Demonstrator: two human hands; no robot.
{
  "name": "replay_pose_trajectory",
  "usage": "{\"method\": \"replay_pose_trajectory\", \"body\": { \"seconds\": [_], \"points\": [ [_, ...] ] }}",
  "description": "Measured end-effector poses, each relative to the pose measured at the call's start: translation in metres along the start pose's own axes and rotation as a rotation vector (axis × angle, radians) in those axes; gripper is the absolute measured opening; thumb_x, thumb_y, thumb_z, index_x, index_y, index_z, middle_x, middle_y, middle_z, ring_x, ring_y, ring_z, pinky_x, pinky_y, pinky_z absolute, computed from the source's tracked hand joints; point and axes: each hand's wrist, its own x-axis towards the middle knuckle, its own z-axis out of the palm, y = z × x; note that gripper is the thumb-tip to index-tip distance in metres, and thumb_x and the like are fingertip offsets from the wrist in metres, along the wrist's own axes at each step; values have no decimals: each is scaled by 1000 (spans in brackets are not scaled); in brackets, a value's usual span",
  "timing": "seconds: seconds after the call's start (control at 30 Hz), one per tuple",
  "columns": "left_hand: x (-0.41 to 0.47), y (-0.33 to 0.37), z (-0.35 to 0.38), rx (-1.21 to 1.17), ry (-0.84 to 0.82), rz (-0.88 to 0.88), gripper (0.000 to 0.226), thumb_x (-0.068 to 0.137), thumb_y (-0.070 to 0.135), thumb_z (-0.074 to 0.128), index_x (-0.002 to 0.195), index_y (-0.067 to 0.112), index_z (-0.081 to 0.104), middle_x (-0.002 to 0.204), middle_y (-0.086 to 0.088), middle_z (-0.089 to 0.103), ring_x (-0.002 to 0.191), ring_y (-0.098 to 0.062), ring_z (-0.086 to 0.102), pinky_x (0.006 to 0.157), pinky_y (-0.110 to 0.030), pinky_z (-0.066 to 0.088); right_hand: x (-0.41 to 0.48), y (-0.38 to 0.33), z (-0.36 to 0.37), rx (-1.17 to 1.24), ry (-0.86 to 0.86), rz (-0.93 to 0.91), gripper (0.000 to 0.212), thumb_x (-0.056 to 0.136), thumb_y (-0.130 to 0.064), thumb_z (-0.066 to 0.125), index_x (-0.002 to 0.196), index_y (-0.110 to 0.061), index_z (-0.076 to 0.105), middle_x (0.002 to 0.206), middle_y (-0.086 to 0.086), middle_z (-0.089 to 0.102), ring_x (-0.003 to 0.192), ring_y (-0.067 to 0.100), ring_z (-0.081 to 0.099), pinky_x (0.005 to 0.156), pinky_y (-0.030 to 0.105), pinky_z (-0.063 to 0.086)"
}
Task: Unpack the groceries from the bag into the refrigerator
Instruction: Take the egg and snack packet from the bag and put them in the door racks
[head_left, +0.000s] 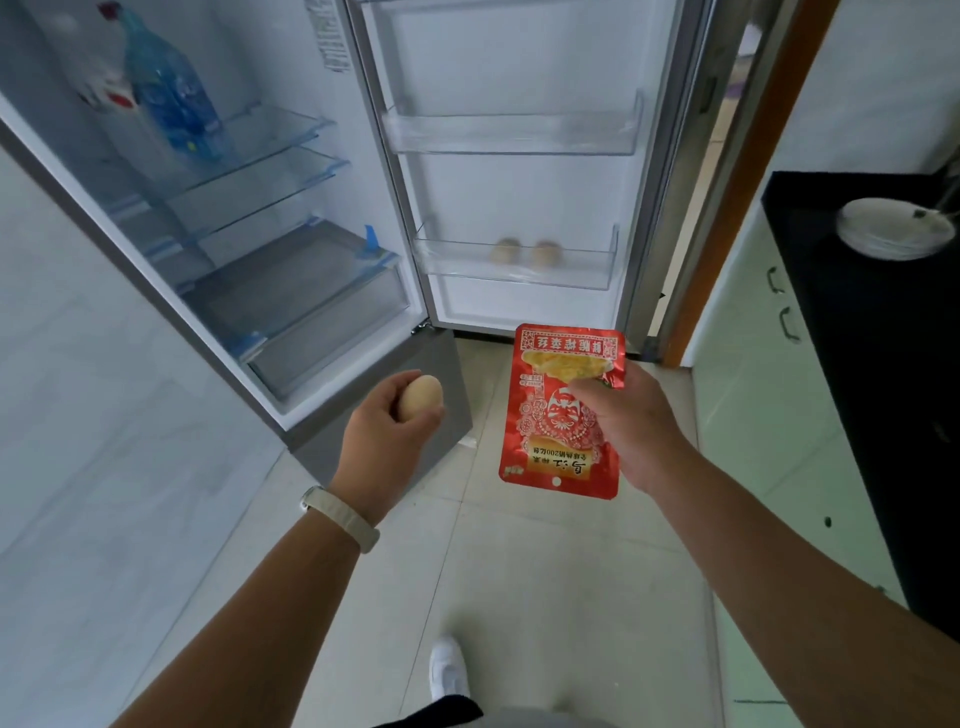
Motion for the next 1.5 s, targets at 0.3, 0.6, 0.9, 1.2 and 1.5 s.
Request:
{"method": "replay_pose_trajectory", "body": {
  "seconds": [0.3,0.6,0.9,1.2,1.5],
  "points": [
    [115,-33,2,-24,-30,-26,39,86,15,73,122,25,61,102,13,62,87,-2,61,60,-5,47,100,-8,42,-59,54,33,21,91,-29,68,111,-28,61,99,-4,74,88,17,73,73,35,57],
    [276,-38,0,39,-150,27,40,87,16,72,125,18,62,111,1,64,88,-6,60,60,-5,45,206,-39,95,-81,177,78,14,91,-25,67,104,-27,63,98,-1,75,87,20,73,82,45,59],
    [393,-35,22,73,-318,74,47,85,29,72,130,26,57,117,3,61,97,-9,60,83,-30,57,260,-50,108,-12,284,122,19,87,-16,68,105,-24,68,96,2,76,87,24,75,85,52,57],
    [444,-22,70,142,-327,85,48,88,27,70,132,23,51,115,2,58,89,-8,58,64,-10,41,302,-58,91,-85,261,111,18,88,-23,68,105,-27,63,94,-2,75,82,19,75,81,48,60],
    [466,3,99,249,-250,83,43,87,23,71,128,19,57,113,1,59,90,-13,58,60,-10,40,320,-137,74,-131,176,-128,22,90,-30,68,111,-30,60,98,-6,74,84,12,74,80,42,61]
  ]
}}
